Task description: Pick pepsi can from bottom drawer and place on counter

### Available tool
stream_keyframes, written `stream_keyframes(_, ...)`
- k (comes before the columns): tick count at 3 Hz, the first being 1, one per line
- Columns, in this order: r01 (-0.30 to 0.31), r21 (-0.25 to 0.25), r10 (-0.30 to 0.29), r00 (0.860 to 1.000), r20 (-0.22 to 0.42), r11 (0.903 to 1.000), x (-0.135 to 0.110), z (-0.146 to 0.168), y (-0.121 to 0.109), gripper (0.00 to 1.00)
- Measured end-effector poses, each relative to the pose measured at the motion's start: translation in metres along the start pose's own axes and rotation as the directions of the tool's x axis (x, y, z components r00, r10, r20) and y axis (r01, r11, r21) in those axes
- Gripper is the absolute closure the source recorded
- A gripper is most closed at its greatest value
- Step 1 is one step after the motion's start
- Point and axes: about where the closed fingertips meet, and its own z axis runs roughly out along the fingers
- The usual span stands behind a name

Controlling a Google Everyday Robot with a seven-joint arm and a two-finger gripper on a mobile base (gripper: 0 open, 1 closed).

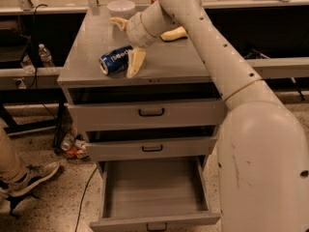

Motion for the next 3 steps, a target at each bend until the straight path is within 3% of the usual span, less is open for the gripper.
stream_keyframes(2, -0.041, 0.025, 0.041, 0.999, 0.014, 0.9989, 0.003, -0.012, 0.01, 0.0)
stream_keyframes(3, -0.097, 0.059, 0.097, 0.995, 0.013, 0.9935, 0.008, -0.035, 0.03, 0.0)
